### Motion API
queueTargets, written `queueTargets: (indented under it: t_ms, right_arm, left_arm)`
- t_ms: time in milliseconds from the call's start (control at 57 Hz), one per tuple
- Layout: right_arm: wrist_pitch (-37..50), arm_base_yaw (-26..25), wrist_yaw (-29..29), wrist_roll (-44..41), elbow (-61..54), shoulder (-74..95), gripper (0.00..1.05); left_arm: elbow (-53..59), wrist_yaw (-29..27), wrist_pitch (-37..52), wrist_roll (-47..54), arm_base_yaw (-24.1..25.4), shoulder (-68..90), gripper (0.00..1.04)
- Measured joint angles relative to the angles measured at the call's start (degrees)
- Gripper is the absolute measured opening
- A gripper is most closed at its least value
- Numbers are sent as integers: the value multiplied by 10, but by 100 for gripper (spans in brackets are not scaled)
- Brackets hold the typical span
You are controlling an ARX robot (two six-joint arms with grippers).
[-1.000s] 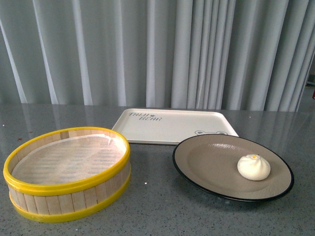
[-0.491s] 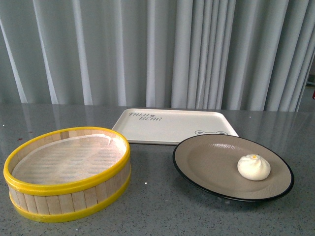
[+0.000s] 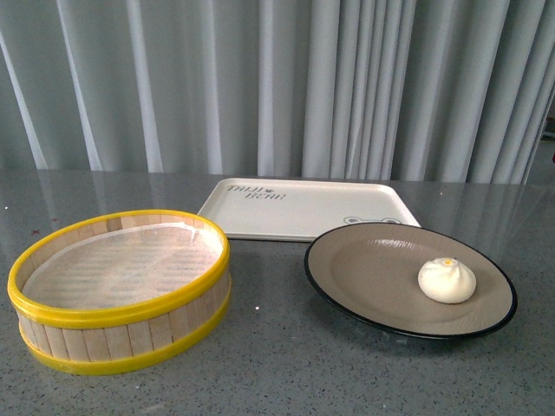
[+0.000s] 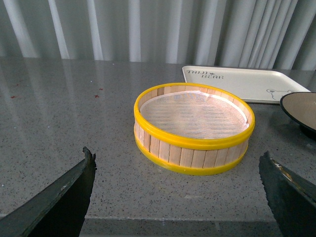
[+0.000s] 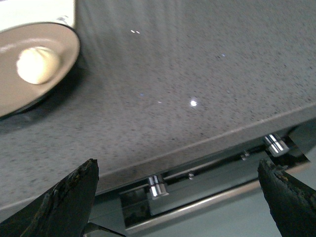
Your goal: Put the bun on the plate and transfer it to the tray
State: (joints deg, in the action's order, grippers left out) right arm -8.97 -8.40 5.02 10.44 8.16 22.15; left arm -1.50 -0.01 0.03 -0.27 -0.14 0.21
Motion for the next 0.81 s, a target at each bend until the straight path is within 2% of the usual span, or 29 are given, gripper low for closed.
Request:
queueTargets:
  t_ms: [105, 158, 246, 316, 421, 596, 684, 807]
  right_arm:
    - [69, -81, -66, -77, 32, 131, 96]
    - [88, -103, -88, -125, 56, 186, 96]
    - [92, -110, -102, -203, 95, 249, 96]
    - [87, -97, -108, -269, 137, 302, 96]
    - [84, -61, -107, -297, 176, 338, 96]
    - [112, 48, -102, -176, 189, 386, 96]
    - [98, 59, -78, -193, 188, 401, 96]
    - [30, 50, -92, -273, 208, 418, 96]
  left_arm:
    - [0, 0, 0, 0, 0, 0, 98]
    - [0, 0, 0, 0, 0, 0, 98]
    - [0, 0, 0, 0, 0, 0, 98]
    - [0, 0, 0, 0, 0, 0, 98]
    - [0, 0, 0, 0, 0, 0, 98]
    - [0, 0, 0, 0, 0, 0, 98]
    - [0, 0, 0, 0, 0, 0, 98]
    - [0, 0, 0, 0, 0, 0, 98]
